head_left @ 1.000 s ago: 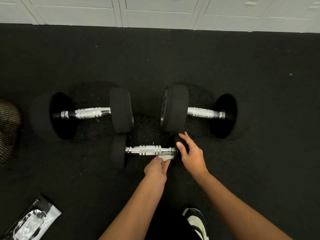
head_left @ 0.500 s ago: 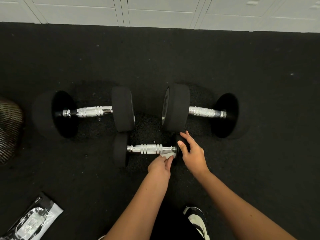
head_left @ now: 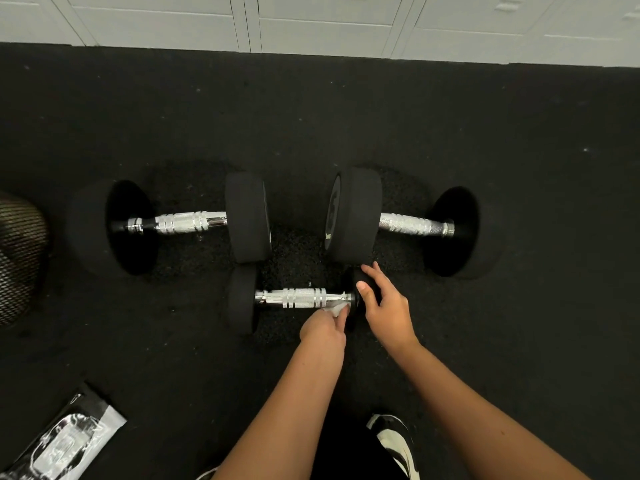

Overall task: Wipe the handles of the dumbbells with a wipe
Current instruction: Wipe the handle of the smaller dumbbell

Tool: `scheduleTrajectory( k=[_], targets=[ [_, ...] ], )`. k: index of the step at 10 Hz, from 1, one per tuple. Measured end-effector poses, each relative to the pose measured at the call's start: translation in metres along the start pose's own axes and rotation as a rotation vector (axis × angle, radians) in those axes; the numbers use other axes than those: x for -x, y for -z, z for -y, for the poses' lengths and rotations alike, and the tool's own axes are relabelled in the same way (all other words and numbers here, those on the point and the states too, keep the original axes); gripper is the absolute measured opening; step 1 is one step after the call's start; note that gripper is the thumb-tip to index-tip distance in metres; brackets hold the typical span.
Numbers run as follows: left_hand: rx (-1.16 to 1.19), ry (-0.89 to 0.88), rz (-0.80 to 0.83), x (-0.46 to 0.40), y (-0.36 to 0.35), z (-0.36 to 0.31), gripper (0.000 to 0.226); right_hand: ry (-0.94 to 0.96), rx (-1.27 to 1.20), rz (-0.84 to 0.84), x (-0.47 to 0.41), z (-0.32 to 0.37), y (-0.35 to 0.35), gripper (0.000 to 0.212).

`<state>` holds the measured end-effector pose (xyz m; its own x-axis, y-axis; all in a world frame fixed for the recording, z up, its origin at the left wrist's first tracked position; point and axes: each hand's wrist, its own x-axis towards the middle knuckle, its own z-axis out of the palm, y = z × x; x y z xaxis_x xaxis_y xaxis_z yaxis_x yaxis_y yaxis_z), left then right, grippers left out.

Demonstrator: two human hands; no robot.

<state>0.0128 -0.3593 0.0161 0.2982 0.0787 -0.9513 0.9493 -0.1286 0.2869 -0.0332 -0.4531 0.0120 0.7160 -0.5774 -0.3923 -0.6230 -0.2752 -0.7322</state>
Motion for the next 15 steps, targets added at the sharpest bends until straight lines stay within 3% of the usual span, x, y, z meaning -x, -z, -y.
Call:
scheduleTrajectory(
  k=[1,2,5,6,7,8,9,11,12,15],
  targets=[
    [0.443,0.163,-0.008,-0.014,-0.005,0.001,0.026,0.000,0.005,-0.004,0.000,0.001,0.000,0.041],
    [0.562,0.217,0.075,-0.019,-0.005,-0.003,0.028,-0.003,0.002,-0.005,0.000,0.002,0.000,0.042],
    [0.574,0.262,0.111,0.005,0.004,-0.009,0.027,-0.005,0.001,-0.011,0.001,0.002,-0.001,0.042],
    [0.585,0.171,0.138,0.013,0.010,-0.010,0.031,-0.010,-0.004,-0.003,0.001,0.002,0.000,0.042],
    [0.276,-0.365,0.038,0.010,0.019,-0.005,0.030,-0.011,0.000,0.001,0.000,0.001,0.000,0.042],
    [-0.511,-1.300,-0.127,-0.017,0.037,0.007,0.030,-0.016,-0.004,0.005,-0.001,0.001,0.000,0.042],
    [-1.014,-1.709,-0.183,-0.046,0.044,0.017,0.028,-0.007,0.015,0.003,0.000,0.001,0.000,0.042],
    [-1.327,-2.030,0.018,-0.058,0.045,0.011,0.037,0.001,0.008,0.003,-0.001,0.000,0.000,0.042],
    [-1.309,-2.015,-0.021,-0.063,0.049,-0.004,0.040,0.010,0.026,0.007,0.000,0.000,0.001,0.042],
    [-1.340,-2.040,0.127,-0.065,0.055,-0.004,0.032,0.030,0.024,-0.008,0.000,0.000,0.000,0.042]
  ],
)
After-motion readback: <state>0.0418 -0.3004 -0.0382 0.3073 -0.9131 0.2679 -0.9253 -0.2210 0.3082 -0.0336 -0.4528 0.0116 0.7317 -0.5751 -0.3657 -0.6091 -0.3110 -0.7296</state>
